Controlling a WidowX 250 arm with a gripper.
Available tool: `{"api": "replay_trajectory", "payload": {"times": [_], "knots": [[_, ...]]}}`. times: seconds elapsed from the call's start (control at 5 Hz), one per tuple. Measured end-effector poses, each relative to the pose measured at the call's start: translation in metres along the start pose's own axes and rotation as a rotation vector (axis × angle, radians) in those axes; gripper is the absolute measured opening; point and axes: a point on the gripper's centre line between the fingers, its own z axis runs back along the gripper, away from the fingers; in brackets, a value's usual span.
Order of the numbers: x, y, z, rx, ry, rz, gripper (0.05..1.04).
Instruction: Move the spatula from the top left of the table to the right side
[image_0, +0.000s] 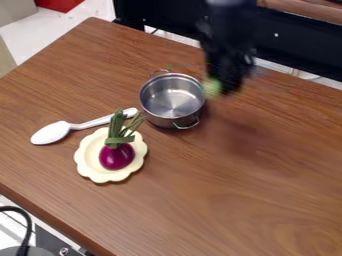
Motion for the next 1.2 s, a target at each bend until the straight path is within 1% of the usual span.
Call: {"api": "replay_trajectory", "payload": {"times": [0.2, 0.4, 0.6, 0.8, 1.0, 1.2], "knots": [[-0.004, -0.038, -0.031, 0.004, 0.012, -0.050, 0.306], [0.005, -0.069, -0.044, 0.013, -0.032, -0.140, 0.306], [0.013, -0.090, -0.073, -0.009, -0.021, -0.217, 0.306], [0.024, -0.099, -0.080, 0.010, -0.034, -0.220, 0.306], [0.035, -0.098, -0.087, 0.035, -0.022, -0.202, 0.306], [0.034, -0.096, -0.086, 0.023, -0.014, -0.217, 0.348]]}}
